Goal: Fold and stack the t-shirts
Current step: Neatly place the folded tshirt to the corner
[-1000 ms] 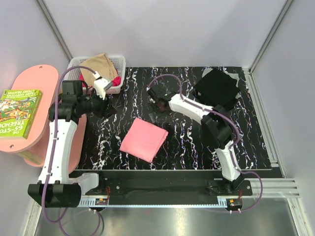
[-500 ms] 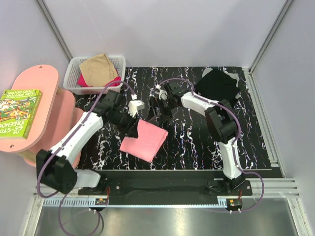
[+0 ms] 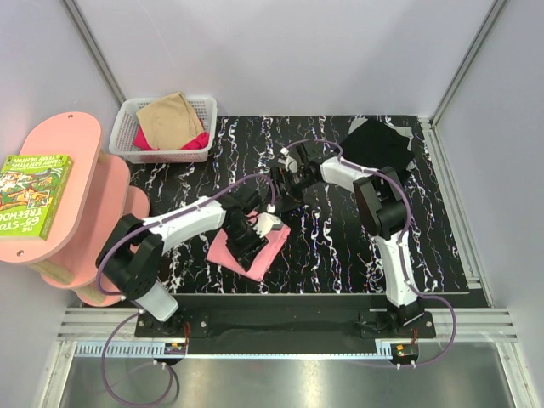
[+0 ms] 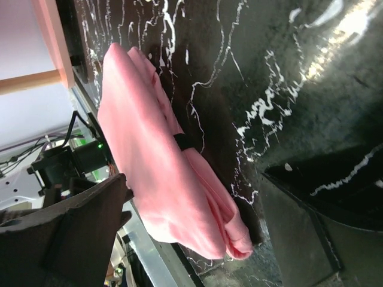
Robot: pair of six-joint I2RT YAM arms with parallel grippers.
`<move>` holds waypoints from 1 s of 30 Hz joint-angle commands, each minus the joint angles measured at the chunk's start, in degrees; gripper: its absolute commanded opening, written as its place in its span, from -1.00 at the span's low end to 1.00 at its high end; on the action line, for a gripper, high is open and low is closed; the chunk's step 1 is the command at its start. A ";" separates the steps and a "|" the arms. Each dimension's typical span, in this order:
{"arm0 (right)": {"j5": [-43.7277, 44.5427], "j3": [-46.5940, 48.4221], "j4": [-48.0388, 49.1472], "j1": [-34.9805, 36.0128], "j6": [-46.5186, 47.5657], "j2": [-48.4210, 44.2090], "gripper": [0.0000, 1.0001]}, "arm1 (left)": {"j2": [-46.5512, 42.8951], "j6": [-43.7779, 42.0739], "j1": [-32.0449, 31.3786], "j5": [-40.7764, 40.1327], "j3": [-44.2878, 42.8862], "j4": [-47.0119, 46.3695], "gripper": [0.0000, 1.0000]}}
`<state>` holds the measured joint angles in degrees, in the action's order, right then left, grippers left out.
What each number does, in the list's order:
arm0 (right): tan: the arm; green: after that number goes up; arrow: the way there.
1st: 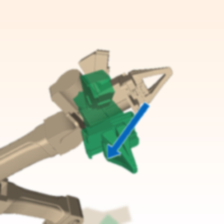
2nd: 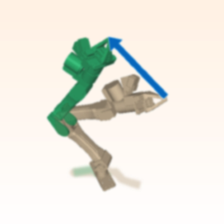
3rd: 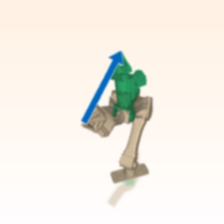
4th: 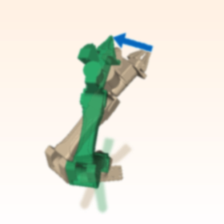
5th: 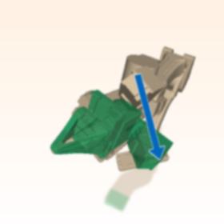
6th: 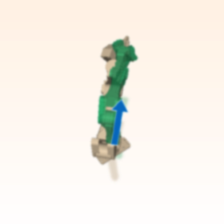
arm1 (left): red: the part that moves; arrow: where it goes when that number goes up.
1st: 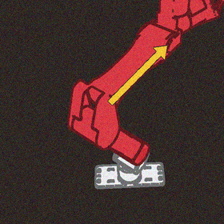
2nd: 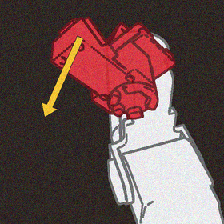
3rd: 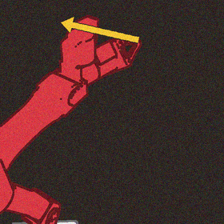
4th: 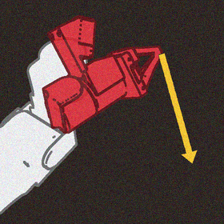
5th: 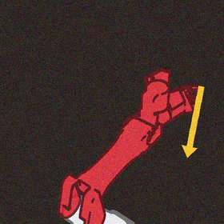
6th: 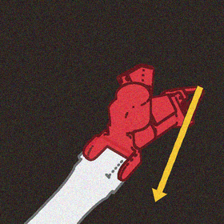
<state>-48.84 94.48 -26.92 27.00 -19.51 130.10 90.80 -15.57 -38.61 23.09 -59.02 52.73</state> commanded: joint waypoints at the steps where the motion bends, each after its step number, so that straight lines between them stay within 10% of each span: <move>1: -0.03 2.46 -2.78 0.24 3.68 3.75 0.99 | 1.39 1.16 0.29 -2.09 -0.66 0.18 -0.17; 17: -0.91 0.20 -3.14 0.59 3.86 6.48 0.99 | 14.92 -3.83 0.29 -8.94 -7.77 2.28 -0.21; 30: 2.25 -2.89 -4.29 7.53 4.22 7.80 1.00 | 8.34 -10.79 8.46 -9.64 -6.81 6.42 -0.23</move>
<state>-57.65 96.07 -27.20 29.89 -19.97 134.10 103.55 -24.97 -33.82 17.04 -66.54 61.43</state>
